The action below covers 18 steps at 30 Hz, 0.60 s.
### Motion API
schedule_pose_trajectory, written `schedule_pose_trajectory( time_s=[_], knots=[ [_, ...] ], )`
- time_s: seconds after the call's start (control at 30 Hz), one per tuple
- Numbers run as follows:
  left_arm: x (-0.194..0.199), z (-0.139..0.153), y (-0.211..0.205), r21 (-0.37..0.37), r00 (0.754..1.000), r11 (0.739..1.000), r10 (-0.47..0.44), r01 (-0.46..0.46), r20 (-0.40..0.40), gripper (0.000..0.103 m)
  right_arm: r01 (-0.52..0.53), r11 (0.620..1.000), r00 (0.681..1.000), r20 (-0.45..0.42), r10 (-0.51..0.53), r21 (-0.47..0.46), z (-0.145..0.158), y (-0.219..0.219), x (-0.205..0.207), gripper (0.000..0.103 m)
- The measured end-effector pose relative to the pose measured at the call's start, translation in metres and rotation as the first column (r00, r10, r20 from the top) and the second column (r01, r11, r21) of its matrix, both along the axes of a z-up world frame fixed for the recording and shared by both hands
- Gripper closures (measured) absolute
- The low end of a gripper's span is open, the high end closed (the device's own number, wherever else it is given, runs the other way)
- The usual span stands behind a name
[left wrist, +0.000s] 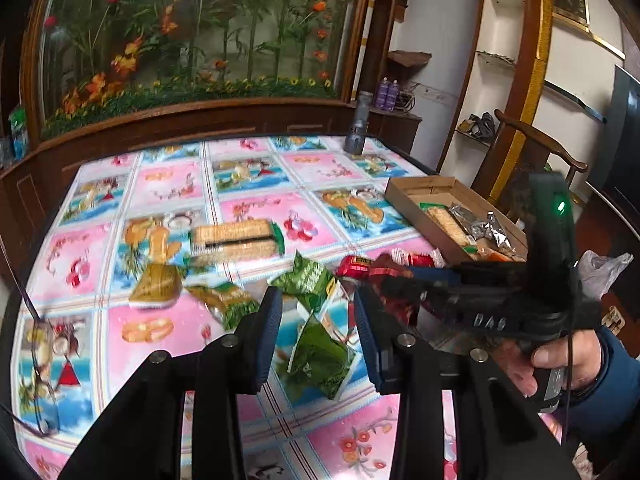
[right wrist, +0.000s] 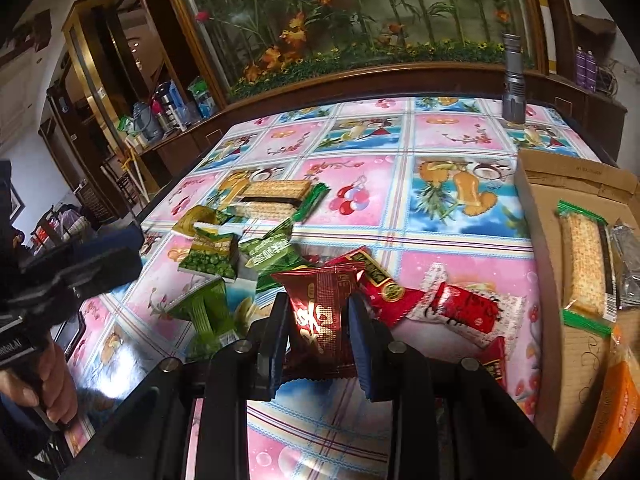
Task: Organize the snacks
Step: 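Lift the dark red packet and green bag off the table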
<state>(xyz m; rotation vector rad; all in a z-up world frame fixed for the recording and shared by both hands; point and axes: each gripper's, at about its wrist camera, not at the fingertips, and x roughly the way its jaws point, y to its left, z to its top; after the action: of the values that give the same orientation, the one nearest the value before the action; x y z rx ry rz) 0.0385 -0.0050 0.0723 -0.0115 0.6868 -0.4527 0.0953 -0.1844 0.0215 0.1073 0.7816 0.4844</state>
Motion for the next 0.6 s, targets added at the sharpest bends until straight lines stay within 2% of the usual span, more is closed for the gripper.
schedule_pose_trajectory(
  time_s=[0.23,0.47,0.57,0.6],
  knots=[
    [0.0,-0.018,0.012,-0.014,0.995,0.998,0.055,-0.057,-0.087,0.067,0.048,0.998,0.999,0.009,-0.049,0.044,0.011,-0.019,0.001,0.072],
    [0.003,-0.044,0.032,-0.097,0.962,0.984,0.12,-0.147,-0.244,0.066,0.064,0.993,0.998,0.023,-0.066,0.104,0.022,-0.034,0.0,0.072],
    [0.002,-0.046,0.019,-0.112,0.956,0.982,0.119,-0.154,-0.269,0.059,0.067,0.99,0.997,0.028,-0.07,0.121,0.026,-0.038,-0.001,0.072],
    [0.002,-0.044,0.009,-0.096,0.957,0.983,0.127,-0.157,-0.259,0.05,0.071,0.99,0.997,0.034,-0.076,0.122,0.027,-0.039,-0.002,0.072]
  ],
)
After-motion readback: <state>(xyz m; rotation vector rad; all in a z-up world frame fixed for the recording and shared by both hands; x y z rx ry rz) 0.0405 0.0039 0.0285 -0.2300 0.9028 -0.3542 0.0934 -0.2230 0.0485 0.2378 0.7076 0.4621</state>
